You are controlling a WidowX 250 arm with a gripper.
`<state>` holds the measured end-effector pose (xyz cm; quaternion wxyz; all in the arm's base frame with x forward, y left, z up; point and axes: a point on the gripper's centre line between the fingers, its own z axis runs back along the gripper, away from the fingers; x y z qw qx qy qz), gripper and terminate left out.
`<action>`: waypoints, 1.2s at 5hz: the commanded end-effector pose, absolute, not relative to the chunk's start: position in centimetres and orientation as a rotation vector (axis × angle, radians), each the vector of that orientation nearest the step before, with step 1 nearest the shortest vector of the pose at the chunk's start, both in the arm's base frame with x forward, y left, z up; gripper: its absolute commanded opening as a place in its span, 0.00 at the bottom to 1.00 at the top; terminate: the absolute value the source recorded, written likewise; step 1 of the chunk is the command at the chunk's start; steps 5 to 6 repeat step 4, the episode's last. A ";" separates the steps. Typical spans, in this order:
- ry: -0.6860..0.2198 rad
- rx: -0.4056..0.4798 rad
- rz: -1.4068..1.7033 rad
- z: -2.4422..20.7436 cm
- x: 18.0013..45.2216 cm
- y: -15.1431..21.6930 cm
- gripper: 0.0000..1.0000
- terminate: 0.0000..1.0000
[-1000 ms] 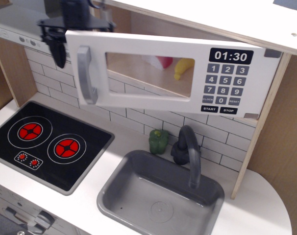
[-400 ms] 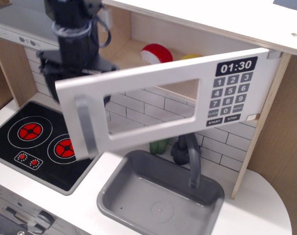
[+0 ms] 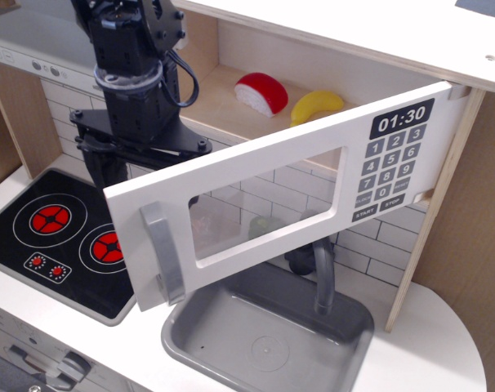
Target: Open microwave
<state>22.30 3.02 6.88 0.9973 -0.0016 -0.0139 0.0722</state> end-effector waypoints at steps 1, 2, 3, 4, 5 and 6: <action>-0.079 0.008 0.195 9.6 23.3 5.7 1.00 0.00; -0.095 0.013 0.228 10.8 23.6 7.2 1.00 0.00; -0.097 -0.016 0.245 12.2 23.6 7.2 1.00 0.00; -0.087 -0.051 0.250 13.9 23.5 5.8 1.00 1.00; -0.087 -0.051 0.250 13.9 23.5 5.8 1.00 1.00; -0.087 -0.051 0.250 13.9 23.5 5.8 1.00 1.00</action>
